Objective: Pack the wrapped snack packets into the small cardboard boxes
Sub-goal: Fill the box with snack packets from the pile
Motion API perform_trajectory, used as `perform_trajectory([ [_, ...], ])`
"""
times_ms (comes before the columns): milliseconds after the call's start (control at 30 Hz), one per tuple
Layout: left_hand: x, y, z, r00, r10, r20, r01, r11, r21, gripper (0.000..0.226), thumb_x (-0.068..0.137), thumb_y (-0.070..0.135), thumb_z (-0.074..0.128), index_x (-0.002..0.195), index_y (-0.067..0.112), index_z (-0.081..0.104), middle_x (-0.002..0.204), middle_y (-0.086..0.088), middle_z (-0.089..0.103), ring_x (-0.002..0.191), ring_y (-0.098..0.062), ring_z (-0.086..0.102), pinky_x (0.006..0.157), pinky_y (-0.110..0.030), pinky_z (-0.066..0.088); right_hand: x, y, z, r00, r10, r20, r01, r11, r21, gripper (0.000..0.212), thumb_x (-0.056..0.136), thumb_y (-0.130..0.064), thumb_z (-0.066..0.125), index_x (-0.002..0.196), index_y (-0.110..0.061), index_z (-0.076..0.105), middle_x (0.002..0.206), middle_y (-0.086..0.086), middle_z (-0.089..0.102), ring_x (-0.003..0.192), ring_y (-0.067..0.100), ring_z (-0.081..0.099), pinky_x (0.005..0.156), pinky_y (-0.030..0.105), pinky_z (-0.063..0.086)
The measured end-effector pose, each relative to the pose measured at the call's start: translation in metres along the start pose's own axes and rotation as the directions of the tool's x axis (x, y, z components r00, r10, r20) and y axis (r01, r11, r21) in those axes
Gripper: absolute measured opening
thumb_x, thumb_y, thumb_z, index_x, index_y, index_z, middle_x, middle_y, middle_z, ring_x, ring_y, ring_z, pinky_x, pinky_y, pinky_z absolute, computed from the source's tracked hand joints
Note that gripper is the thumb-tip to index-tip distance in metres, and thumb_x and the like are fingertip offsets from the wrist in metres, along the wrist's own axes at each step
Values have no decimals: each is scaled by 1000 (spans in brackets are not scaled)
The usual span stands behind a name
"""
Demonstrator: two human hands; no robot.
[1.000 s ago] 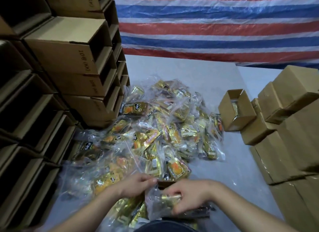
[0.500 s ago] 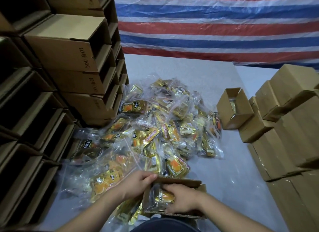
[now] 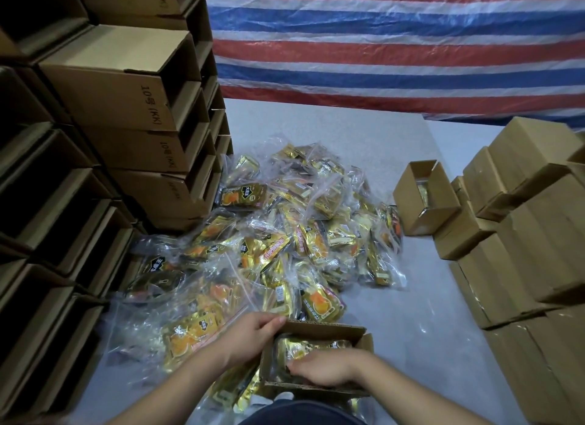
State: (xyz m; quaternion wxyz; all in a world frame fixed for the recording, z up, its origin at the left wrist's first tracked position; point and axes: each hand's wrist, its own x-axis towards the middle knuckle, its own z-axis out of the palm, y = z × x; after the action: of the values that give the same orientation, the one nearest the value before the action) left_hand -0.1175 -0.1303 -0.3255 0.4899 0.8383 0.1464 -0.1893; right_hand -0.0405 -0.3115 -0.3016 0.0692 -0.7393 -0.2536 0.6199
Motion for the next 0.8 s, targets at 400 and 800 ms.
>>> perform_trajectory([
  [400, 3, 6, 2, 999, -41, -16, 42, 999, 20, 38, 102, 47, 41, 98, 23, 71, 60, 8, 52, 52, 0, 46, 53, -17, 36, -6, 3, -14, 985, -7, -174, -12, 994, -107, 42, 102, -38, 34, 124, -15, 61, 125, 10, 60, 114, 27, 57, 93, 33, 43],
  [800, 4, -2, 7, 1000, -15, 4, 15, 999, -30, 34, 101, 48, 43, 94, 31, 72, 67, 13, 62, 58, 6, 52, 59, -16, 39, 2, -12, -2, 996, -40, -81, 34, 997, -74, 36, 100, -31, 35, 110, -9, 62, 118, 16, 60, 97, 22, 51, 83, 34, 39],
])
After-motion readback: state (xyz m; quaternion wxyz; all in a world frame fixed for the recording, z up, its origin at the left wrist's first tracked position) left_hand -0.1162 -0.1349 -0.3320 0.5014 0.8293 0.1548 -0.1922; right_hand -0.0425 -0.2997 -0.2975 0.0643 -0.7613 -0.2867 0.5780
